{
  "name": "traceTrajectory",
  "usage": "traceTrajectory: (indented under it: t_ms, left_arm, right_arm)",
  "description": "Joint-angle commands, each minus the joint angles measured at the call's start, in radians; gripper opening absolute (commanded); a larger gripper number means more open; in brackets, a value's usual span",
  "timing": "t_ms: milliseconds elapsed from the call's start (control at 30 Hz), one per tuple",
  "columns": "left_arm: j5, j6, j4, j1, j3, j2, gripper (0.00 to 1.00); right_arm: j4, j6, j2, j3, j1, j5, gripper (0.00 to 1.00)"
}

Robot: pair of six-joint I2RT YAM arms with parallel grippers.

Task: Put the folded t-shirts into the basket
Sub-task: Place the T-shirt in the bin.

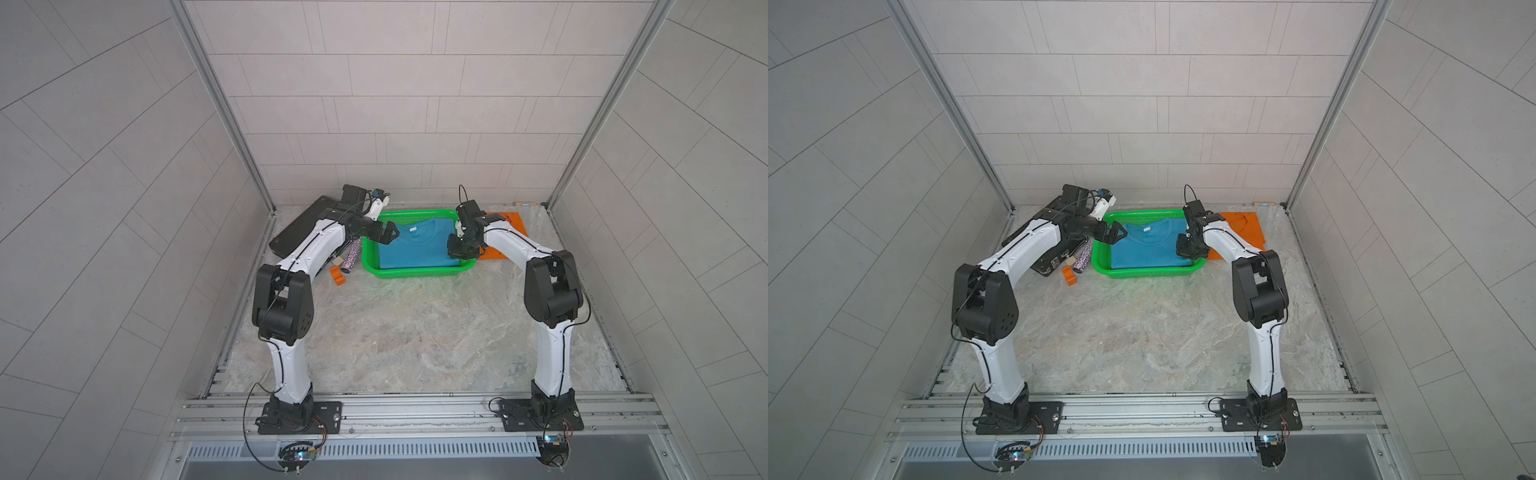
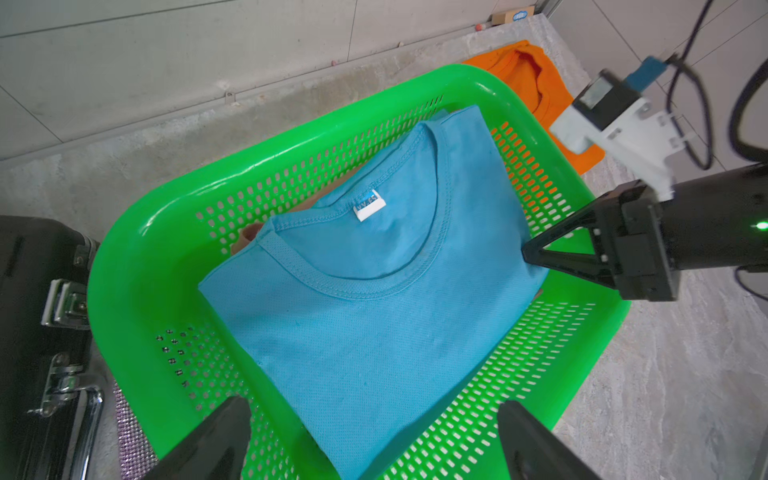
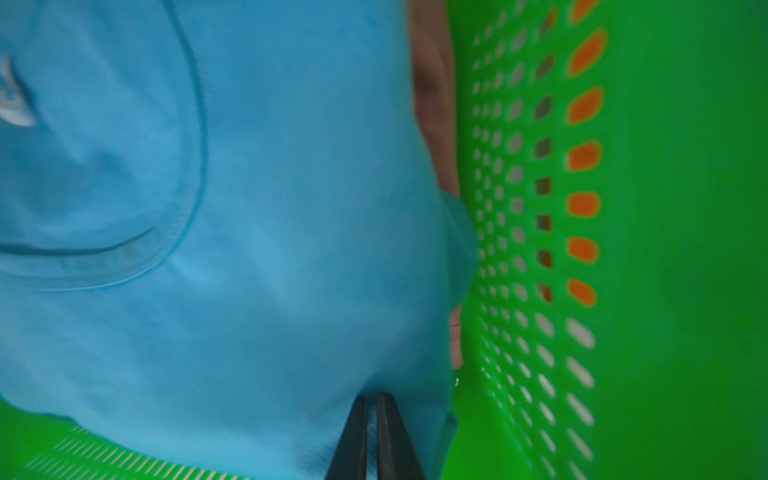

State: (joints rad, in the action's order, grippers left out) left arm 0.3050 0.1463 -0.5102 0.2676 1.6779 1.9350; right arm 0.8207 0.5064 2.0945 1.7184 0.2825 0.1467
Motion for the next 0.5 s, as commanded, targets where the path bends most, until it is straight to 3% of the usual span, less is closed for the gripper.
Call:
traceTrajectory:
  t_ms: [0, 133, 300, 467]
  left_arm:
    - [0.016, -0.005, -0.028, -0.005, 0.005, 0.042, 0.92]
    - [0.015, -0.02, -0.021, -0.001, 0.014, 0.041, 0.92]
    - [0.017, 0.004, -0.043, -0.002, 0.009, -0.009, 0.92]
    - [0.054, 0.019, -0.08, -0.004, -0.016, -0.089, 0.93]
  right_arm:
    - [-0.002, 0.016, -0.003, 0.029, -0.013, -0.039, 0.1]
    - [0.051, 0.003, -0.034, 0.099, -0.01, -0.018, 0.12]
    - [0.084, -0.025, -0.138, 0.154, -0.02, -0.02, 0.23]
    - [0.074, -0.079, -0.206, 0.128, -0.1, -0.089, 0.43]
